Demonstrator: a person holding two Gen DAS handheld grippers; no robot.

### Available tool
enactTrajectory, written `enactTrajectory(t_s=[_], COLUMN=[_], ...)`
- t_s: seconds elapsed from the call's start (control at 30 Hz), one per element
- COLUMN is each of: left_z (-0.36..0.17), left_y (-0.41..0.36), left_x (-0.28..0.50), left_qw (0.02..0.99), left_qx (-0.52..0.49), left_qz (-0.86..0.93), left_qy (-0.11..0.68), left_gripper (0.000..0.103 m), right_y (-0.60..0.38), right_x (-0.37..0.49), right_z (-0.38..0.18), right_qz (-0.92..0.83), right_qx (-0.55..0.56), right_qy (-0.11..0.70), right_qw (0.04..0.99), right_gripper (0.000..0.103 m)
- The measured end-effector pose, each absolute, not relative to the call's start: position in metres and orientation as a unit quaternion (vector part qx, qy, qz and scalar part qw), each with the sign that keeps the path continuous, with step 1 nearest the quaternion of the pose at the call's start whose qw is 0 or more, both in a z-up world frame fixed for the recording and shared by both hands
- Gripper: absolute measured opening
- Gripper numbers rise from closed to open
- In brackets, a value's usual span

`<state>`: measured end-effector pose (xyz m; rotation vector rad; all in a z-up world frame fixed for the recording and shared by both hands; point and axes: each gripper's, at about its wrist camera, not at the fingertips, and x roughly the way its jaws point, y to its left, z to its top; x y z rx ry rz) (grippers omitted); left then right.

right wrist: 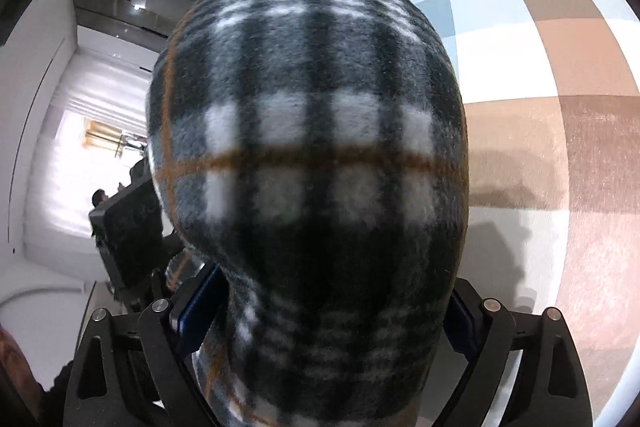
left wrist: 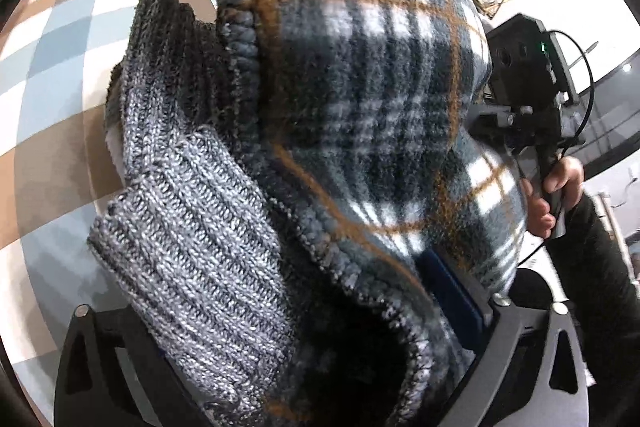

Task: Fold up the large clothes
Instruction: 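Hold the plaid bundle up with both grippers and turn away from the bed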

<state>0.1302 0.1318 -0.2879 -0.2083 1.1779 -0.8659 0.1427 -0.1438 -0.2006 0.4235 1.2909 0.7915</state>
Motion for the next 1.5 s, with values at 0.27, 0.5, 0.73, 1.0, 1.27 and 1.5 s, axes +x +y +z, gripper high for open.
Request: enactTrajectory(t_s=[0.27, 0.5, 0.73, 1.0, 1.27, 1.5], left_z=[-0.309, -0.323, -0.338, -0.333, -0.339, -0.342], left_y=[0.163, 0.159, 0.162, 0.163, 0.138, 0.149], left_x=[0.134, 0.142, 0.152, 0.150, 0.152, 0.158], left_qw=[0.700, 0.680, 0.646, 0.663, 0.654, 0.657], left_qx=[-0.182, -0.209, -0.257, -0.242, -0.231, -0.239], left_qz=[-0.417, -0.428, -0.441, -0.430, -0.463, -0.453], left_qy=[0.550, 0.558, 0.567, 0.562, 0.552, 0.554], left_gripper=[0.066, 0.084, 0.091, 0.048, 0.047, 0.046], right_y=[-0.148, -0.144, -0.151, -0.164, -0.166, -0.169], right_x=[0.111, 0.110, 0.107, 0.077, 0.049, 0.065], right_z=[-0.183, -0.195, -0.215, -0.196, -0.179, -0.196], right_qz=[0.346, 0.333, 0.351, 0.350, 0.351, 0.326], right_qx=[0.158, 0.176, 0.214, 0.211, 0.223, 0.268], right_qy=[0.561, 0.559, 0.562, 0.517, 0.471, 0.497], right_qw=[0.735, 0.738, 0.718, 0.752, 0.778, 0.758], right_gripper=[0.079, 0.090, 0.093, 0.071, 0.069, 0.069])
